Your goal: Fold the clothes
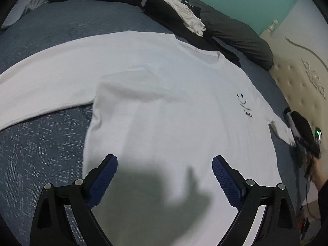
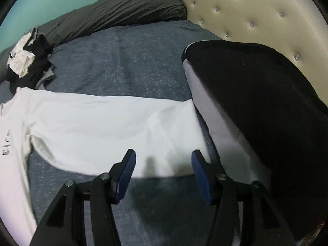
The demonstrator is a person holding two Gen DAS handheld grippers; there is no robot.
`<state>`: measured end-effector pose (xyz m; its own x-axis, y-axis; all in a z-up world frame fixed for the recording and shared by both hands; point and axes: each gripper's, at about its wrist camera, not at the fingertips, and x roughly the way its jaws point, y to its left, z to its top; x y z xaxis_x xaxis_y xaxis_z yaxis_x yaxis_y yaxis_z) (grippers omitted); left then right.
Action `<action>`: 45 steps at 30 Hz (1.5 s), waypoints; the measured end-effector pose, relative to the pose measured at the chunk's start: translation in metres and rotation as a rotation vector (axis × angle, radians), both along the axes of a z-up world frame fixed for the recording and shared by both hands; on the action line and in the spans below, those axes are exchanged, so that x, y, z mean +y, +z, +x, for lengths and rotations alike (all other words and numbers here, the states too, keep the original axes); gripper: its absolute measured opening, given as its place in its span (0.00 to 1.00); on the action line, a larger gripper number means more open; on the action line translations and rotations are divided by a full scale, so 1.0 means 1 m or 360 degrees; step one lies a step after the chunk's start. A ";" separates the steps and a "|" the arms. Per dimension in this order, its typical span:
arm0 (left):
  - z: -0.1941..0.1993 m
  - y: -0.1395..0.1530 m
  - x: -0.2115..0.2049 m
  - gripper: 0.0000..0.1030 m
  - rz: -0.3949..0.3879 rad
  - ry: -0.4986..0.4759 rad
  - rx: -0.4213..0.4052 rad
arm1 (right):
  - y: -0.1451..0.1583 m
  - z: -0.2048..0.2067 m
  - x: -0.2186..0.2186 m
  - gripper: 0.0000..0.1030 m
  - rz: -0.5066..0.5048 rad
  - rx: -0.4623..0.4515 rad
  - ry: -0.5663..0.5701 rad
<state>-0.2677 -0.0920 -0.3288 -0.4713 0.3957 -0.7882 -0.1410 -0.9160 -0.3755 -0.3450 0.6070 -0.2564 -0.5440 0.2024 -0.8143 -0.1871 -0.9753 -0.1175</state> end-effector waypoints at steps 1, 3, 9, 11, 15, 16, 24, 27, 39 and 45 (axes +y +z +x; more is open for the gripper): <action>0.000 -0.001 0.000 0.93 0.0002 -0.0001 0.0004 | -0.002 -0.005 0.001 0.56 0.0021 -0.0009 0.0007; 0.001 -0.001 0.000 0.93 0.0005 -0.0002 0.0010 | -0.006 -0.011 0.003 0.56 0.0044 -0.0025 0.0010; 0.004 -0.004 0.006 0.93 -0.0031 -0.0035 0.0032 | -0.026 -0.017 0.005 0.56 0.0092 -0.0105 -0.0004; 0.004 -0.005 0.008 0.93 -0.0034 -0.0043 0.0028 | -0.033 -0.015 0.008 0.56 0.0105 -0.0132 -0.0017; 0.004 -0.008 0.010 0.93 -0.0035 -0.0052 0.0022 | -0.037 -0.010 0.012 0.54 0.0133 -0.0141 -0.0024; 0.004 -0.007 0.010 0.93 -0.0032 -0.0051 0.0023 | -0.036 -0.009 0.013 0.54 0.0130 -0.0137 -0.0025; 0.006 -0.009 0.009 0.93 -0.0036 -0.0043 0.0029 | -0.007 0.018 0.006 0.56 -0.0019 0.0110 -0.0138; 0.006 -0.009 0.007 0.93 -0.0043 -0.0028 0.0036 | 0.007 0.033 -0.017 0.56 -0.0196 0.0242 -0.0112; 0.006 -0.003 -0.018 0.93 -0.0003 0.0062 0.0063 | -0.005 0.038 -0.142 0.56 -0.0736 0.0326 0.0050; 0.004 -0.007 -0.027 0.93 0.0006 0.0084 0.0049 | -0.015 0.039 -0.178 0.56 -0.0906 0.0285 0.0065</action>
